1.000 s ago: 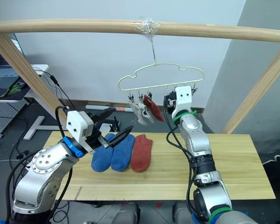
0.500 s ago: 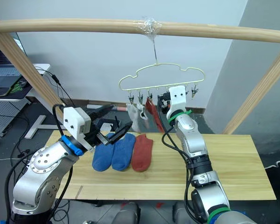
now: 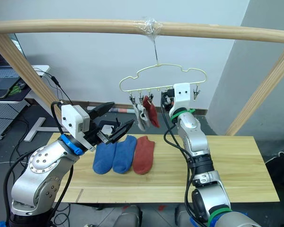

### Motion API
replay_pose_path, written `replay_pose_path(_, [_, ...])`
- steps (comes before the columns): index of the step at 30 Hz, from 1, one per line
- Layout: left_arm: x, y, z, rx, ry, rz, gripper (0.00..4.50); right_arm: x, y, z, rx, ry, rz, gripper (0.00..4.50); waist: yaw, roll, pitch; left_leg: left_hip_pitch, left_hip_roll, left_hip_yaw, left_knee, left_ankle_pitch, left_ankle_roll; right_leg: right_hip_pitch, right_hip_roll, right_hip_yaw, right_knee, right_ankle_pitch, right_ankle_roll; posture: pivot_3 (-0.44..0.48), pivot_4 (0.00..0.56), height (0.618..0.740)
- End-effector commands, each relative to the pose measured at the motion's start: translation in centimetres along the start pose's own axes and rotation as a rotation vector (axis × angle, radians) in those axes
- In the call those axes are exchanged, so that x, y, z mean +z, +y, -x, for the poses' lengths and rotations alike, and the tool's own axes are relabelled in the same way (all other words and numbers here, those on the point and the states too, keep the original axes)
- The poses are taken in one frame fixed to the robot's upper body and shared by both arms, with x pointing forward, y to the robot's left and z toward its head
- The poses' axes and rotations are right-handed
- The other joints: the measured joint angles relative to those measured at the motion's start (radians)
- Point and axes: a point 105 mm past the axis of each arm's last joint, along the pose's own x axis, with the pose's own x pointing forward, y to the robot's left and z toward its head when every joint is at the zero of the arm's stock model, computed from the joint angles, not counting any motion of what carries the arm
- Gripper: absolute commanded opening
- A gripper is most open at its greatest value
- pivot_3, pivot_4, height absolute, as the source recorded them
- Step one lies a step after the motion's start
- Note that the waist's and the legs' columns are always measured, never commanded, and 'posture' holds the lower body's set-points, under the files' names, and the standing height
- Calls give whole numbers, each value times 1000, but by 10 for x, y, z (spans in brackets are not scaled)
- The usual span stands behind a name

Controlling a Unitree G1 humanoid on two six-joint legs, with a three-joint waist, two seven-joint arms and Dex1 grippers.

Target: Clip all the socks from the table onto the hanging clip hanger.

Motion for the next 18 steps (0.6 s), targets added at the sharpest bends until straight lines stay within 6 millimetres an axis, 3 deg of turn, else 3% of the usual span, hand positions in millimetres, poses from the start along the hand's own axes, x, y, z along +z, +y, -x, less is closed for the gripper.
replay_pose_path(1, [16, -3, 0, -11, -54, -29, 4500, 17, 3, -2, 7, -66, -9, 2530, 0, 0, 0, 0, 0, 0, 0, 0, 0, 0, 0, 0, 0, 0, 0, 210, 123, 740])
replay_pose_path(18, [16, -6, 0, -11, -55, -28, 4500, 15, -8, -4, -61, -54, -3, 2530, 0, 0, 0, 0, 0, 0, 0, 0, 0, 0, 0, 0, 0, 0, 0, 207, 132, 740])
